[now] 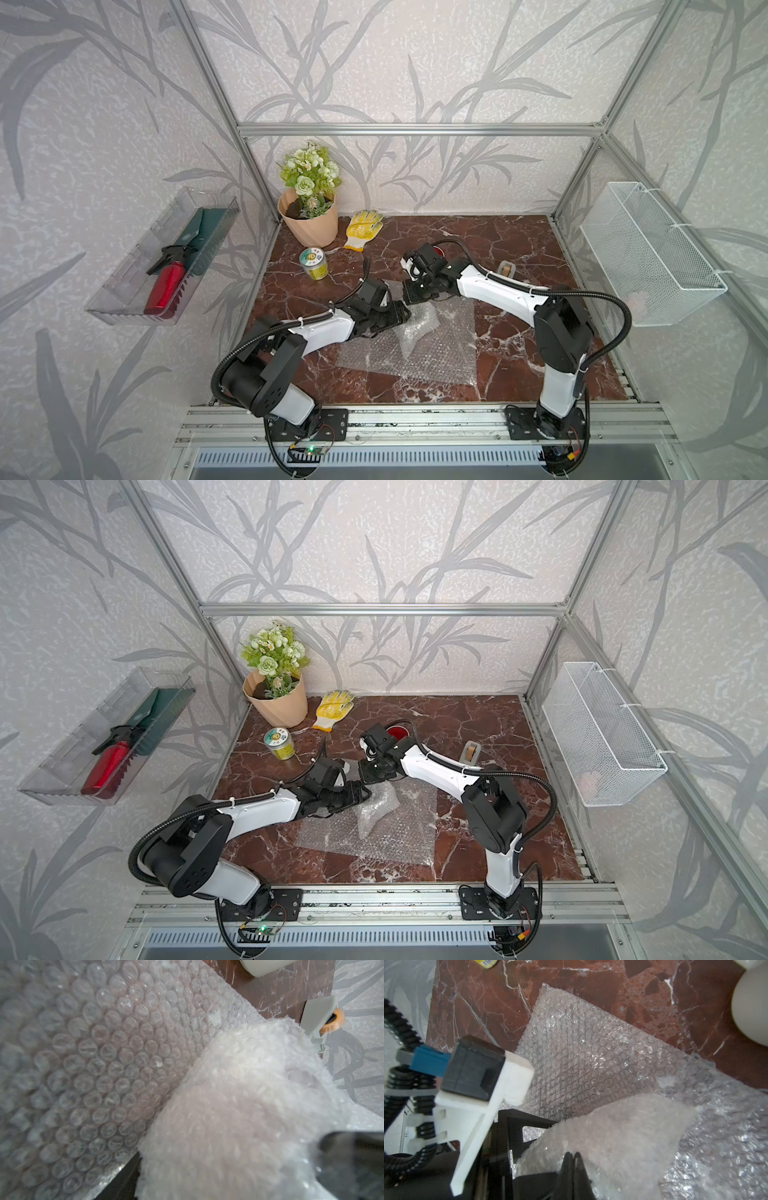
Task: Wrap mugs in bubble wrap
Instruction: Stick the tape on the bubble wrap.
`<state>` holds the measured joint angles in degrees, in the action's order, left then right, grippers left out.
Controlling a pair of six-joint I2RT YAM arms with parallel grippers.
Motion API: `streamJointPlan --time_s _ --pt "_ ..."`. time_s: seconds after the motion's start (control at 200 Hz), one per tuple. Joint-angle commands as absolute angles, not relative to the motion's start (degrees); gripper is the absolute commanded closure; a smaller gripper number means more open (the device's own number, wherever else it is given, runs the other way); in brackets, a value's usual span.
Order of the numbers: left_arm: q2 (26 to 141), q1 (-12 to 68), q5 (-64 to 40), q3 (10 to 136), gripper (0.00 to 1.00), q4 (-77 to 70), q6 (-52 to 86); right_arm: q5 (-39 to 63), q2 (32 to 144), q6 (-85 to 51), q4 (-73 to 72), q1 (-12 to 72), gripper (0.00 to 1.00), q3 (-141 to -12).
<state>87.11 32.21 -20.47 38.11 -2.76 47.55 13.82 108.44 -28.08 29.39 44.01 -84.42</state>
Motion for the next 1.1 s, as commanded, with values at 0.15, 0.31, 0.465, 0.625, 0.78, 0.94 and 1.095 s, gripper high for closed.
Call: streamJointPlan --time_s 0.15,0.31,0.465,0.625,0.78,0.94,1.095 --pt "88.0 32.7 -19.0 37.2 0.31 4.1 47.2 13.1 110.2 -29.8 26.6 43.3 1.0 -84.2" --pt "88.0 32.6 -19.0 37.2 0.31 4.1 47.2 11.5 111.8 -29.6 28.5 43.2 1.0 -85.1" --pt "88.0 32.7 -19.0 37.2 0.31 4.2 47.2 10.4 111.2 -30.0 29.8 43.1 1.0 -84.6" --pt "87.0 32.6 -18.8 37.0 0.31 4.8 47.2 11.1 105.8 -30.0 28.6 42.6 1.0 -84.3" --pt "86.2 32.6 -18.9 37.3 0.31 5.1 47.3 7.4 95.7 -29.8 26.8 42.5 0.81 -80.7" --pt "84.2 32.6 -18.6 38.3 0.31 7.0 47.0 0.9 88.1 -30.2 27.9 42.5 0.69 -73.2" --pt "82.1 32.6 -18.7 39.5 0.3 9.4 46.7 0.0 84.1 -30.5 29.4 42.6 0.64 -67.5"
